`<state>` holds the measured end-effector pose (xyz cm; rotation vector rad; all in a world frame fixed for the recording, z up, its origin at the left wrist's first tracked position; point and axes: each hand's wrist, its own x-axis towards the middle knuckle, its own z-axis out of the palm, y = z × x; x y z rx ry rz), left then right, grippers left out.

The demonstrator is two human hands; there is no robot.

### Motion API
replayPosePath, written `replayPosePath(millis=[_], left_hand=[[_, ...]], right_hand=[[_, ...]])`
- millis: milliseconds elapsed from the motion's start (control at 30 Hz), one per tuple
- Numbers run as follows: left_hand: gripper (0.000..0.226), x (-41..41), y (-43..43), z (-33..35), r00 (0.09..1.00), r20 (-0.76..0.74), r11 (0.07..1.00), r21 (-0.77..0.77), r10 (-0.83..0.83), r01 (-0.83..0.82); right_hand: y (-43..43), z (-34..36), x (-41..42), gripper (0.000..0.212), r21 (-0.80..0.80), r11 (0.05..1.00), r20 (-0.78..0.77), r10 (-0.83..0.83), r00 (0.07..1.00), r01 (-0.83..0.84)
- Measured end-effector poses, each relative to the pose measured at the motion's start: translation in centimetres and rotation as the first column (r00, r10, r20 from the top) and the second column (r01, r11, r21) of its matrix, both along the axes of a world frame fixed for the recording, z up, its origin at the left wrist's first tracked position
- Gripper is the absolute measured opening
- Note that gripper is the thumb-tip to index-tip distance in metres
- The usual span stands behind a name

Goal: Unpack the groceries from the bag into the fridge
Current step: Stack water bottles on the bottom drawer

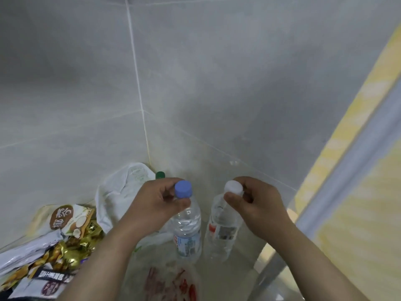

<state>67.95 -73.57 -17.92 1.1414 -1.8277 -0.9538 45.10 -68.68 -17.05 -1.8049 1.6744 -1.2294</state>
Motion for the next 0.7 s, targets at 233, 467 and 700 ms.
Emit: replayPosePath(millis=[233, 467, 700], left_hand=[[0.059, -6.2, 5.3, 2.7, 0.994, -0.051, 0.995, -0.027, -0.099, 0.098], [0.032, -13.6, 13.2, 4.8, 0.947, -0.063, 0.948, -0.070, -0.316, 0.311], [0.026, -21.1, 21.3, 5.2, 0.863, -0.086, 0.865, -0.112, -0.498, 0.488]], right_hand=[[8.8, 2.0, -5.2, 0.013, -0.013, 0.994, 0.020, -0.105, 0.994, 0.105], [20.7, 4.1, -11.3, 0.015, -0.052, 0.963, 0.072, -0.261, 0.963, 0.265], [33.4, 4.7, -16.6, 0.011, -0.036, 0.873, 0.129, -0.479, 0.868, 0.487]])
